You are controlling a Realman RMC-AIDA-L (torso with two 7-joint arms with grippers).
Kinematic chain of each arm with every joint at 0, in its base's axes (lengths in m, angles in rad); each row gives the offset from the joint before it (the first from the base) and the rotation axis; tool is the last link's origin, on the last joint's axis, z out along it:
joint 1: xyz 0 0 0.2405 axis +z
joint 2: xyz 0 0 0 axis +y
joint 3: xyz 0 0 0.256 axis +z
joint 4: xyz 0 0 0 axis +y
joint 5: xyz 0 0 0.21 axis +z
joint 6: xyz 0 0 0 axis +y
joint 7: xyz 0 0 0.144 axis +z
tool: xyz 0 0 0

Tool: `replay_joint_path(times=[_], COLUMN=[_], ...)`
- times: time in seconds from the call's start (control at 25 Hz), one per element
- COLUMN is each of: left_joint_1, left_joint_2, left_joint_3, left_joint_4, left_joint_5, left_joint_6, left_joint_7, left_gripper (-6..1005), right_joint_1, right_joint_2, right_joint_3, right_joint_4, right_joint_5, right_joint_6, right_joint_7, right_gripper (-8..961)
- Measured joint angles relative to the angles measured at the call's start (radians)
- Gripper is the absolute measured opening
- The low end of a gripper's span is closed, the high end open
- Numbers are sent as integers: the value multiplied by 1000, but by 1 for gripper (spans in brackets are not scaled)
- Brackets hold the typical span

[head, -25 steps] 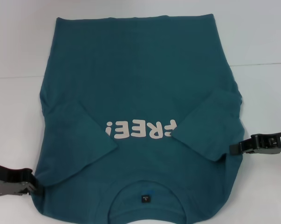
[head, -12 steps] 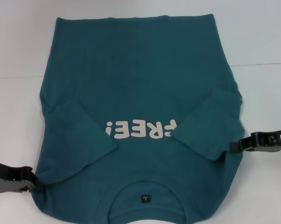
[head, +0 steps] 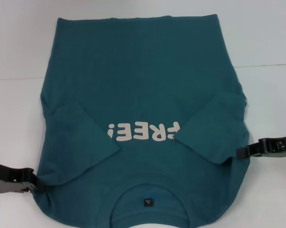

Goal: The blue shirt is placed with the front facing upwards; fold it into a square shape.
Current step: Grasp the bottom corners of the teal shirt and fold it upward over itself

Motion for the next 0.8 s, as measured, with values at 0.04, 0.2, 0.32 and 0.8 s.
replay_joint_path(times=[0.04,0.2,0.32,0.8], left_joint_1=[0,8,22,107], left_joint_2=[0,-3,-6,-12], left_joint_3=[0,-3,-29,-149], left_joint_4=[0,0,0,4], left_joint_5=[0,-4,-17,-110], left_joint_6=[0,8,15,48], left_joint_7=[3,25,77,323], left_gripper=[49,49,49,47], right_joint_1=[-1,-9,-17,-79], right_joint_2=[0,1,2,12], right_joint_3=[0,2,3,53], right_joint_4=[0,0,1,1], right_joint_5=[0,0,0,9], right_joint_6=[-2,-14,-32,-40], right_joint_7=[-5,-38,-90,-330], right_gripper=[44,44,45,45])
